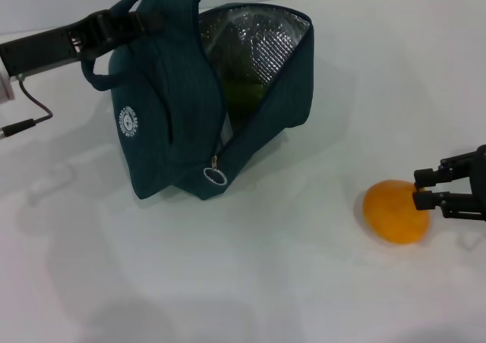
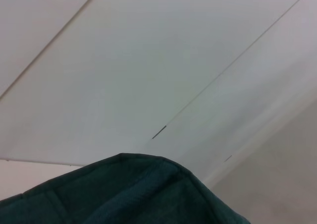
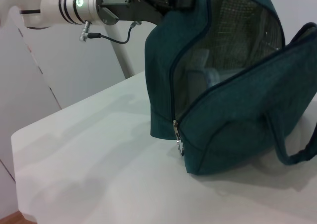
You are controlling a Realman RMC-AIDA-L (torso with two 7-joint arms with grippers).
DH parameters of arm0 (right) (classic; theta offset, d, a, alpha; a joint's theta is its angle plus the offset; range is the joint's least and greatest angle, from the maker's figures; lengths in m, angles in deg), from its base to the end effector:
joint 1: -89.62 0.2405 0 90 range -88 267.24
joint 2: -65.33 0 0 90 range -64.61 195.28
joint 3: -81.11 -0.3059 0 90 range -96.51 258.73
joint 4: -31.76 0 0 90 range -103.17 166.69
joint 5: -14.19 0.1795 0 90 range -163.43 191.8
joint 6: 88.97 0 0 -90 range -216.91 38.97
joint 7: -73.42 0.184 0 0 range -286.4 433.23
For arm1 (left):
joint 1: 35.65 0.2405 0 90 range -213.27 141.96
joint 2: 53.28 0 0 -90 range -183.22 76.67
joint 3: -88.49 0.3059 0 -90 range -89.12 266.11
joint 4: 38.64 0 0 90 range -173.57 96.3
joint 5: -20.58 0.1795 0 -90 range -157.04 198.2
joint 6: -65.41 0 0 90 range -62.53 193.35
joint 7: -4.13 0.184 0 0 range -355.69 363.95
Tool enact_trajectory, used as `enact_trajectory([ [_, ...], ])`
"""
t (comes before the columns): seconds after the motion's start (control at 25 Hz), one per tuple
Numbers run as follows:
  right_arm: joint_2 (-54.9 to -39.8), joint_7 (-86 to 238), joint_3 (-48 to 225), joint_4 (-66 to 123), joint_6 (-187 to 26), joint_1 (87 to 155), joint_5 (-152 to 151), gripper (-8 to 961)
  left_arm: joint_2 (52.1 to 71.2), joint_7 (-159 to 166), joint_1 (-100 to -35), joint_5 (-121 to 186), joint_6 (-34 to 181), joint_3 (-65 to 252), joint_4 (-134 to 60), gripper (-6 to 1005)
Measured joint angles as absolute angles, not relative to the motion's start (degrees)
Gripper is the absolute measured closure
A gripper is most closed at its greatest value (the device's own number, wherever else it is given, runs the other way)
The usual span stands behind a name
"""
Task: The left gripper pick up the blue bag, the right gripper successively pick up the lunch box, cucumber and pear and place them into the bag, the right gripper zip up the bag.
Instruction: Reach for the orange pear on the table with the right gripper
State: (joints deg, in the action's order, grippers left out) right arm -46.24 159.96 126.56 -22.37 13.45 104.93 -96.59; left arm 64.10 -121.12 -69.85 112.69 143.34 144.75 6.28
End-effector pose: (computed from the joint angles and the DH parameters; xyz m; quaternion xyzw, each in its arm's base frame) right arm 0.3253 0.2674 0.0172 -0.9496 0.2286 0.1781 0.1191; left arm -0.1902 0.4001 -0.0325 -0.8119 -0.4598 -0.3543 0.0623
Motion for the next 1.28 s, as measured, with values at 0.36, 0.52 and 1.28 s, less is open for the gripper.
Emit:
enact_trajectory([
  [0.36, -46.26, 160.2, 126.4, -23.0, 13.3, 104.2, -96.6, 646, 64.23, -121.2, -70.1, 112.8, 143.2, 144.7, 6.3, 929],
  [0.52, -46.33, 160.0, 126.5, -23.0, 13.2, 104.3, -96.6, 656, 64.23, -121.2, -70.0, 112.9, 143.2, 144.7, 6.3, 929],
  [1.28, -46.9, 160.1, 126.5, -23.0, 12.4, 105.1, -96.7, 713, 64.24, -120.9, -69.7, 112.8, 143.3, 144.7, 6.3, 930],
])
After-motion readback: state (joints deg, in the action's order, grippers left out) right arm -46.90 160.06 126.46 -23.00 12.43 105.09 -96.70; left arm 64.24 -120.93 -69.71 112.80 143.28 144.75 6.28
